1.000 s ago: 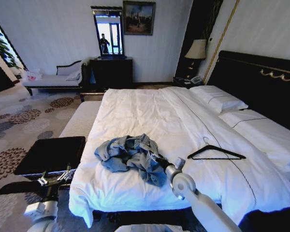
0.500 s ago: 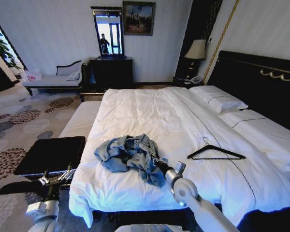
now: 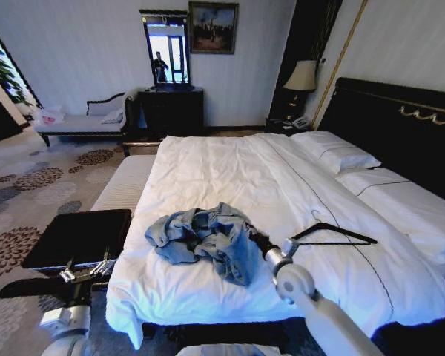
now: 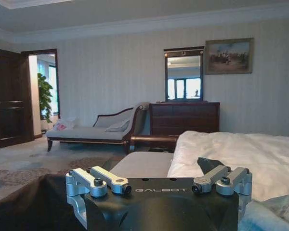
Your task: Pick up the clothes from the bed and hang them on the clothes hanger.
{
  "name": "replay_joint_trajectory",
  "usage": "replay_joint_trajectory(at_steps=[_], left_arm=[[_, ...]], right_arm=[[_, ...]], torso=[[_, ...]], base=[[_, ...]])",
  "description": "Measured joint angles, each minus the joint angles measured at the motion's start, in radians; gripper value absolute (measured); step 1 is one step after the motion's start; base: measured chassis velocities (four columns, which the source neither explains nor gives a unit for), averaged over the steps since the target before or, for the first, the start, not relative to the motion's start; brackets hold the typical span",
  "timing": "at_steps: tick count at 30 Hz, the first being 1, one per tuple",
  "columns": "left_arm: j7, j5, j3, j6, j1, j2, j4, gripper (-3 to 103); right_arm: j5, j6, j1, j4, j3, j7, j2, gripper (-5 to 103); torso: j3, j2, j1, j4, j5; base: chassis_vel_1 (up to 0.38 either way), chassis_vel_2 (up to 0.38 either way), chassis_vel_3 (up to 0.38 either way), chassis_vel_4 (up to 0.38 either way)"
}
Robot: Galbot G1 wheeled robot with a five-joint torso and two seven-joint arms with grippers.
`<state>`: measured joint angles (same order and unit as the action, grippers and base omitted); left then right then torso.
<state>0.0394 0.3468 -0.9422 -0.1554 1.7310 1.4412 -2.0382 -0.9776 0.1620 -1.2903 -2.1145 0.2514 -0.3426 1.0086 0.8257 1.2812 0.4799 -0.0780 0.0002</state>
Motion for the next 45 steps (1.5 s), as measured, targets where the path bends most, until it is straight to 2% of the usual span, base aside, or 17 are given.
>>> replay_joint_trajectory(at_steps=[6,11,13,17,20,22,27,37,39,41,45], left_arm=[[0.009,0.004,0.036,0.012,-0.050,-0.016,0.019,100],[0.048,0.007,0.093,0.018,-0.073,-0.052,0.048,100],[0.082,0.008,0.144,0.023,-0.076,-0.090,0.068,100],[0.108,0.009,0.208,0.031,-0.074,-0.126,0.081,100],[0.119,0.001,0.251,0.032,-0.066,-0.141,0.089,100],[0.124,-0.035,0.299,0.030,-0.062,-0.152,0.109,100],[0.124,-0.070,0.337,0.024,-0.083,-0.167,0.155,100],[0.089,0.080,0.367,0.148,-0.234,-0.264,0.178,100],[0.089,0.080,0.367,0.148,-0.234,-0.264,0.178,100],[0.096,0.121,0.388,0.168,-0.287,-0.290,0.247,100],[0.124,0.148,0.412,0.170,-0.310,-0.280,0.269,100]], right_arm=[[0.047,-0.017,-0.062,-0.053,0.010,0.040,0.002,4],[0.084,-0.033,-0.096,-0.068,0.010,0.059,0.012,4],[0.116,-0.054,-0.106,-0.067,0.012,0.065,0.019,4],[0.141,-0.068,-0.114,-0.058,0.018,0.072,0.022,4],[0.141,-0.069,-0.117,-0.055,0.019,0.072,0.024,4],[0.143,-0.069,-0.118,-0.050,0.019,0.072,0.027,4],[0.143,-0.069,-0.118,-0.046,0.019,0.071,0.030,4],[0.151,-0.069,-0.119,-0.040,0.013,0.068,0.038,4],[0.151,-0.069,-0.119,-0.040,0.013,0.068,0.038,4],[0.152,-0.069,-0.125,-0.039,0.017,0.067,0.032,4],[0.152,-0.070,-0.126,-0.037,0.021,0.067,0.030,4]], torso=[[0.000,0.000,0.000,-0.0002,-0.0002],[0.000,0.000,0.000,-0.0002,-0.0003],[0.000,0.000,0.000,0.0000,-0.0002],[0.000,0.000,0.000,-0.0002,-0.0002],[0.000,0.000,0.000,-0.0001,-0.0002],[0.000,0.000,0.000,0.0000,-0.0001],[0.000,0.000,0.000,0.0001,-0.0003],[0.000,0.000,0.000,-0.0001,-0.0001],[0.000,0.000,0.000,-0.0001,-0.0001],[0.000,0.000,0.000,0.0000,-0.0003],[0.000,0.000,0.000,0.0000,-0.0002]], base=[[0.000,0.000,0.000,0.000],[0.000,0.000,0.000,0.000],[0.000,0.000,0.000,0.000],[0.000,0.000,0.000,0.000],[0.000,0.000,0.000,0.000],[0.000,0.000,0.000,0.000],[0.000,0.000,0.000,0.000],[0.000,0.000,0.000,0.000],[0.000,0.000,0.000,0.000],[0.000,0.000,0.000,0.000],[0.000,0.000,0.000,0.000]])
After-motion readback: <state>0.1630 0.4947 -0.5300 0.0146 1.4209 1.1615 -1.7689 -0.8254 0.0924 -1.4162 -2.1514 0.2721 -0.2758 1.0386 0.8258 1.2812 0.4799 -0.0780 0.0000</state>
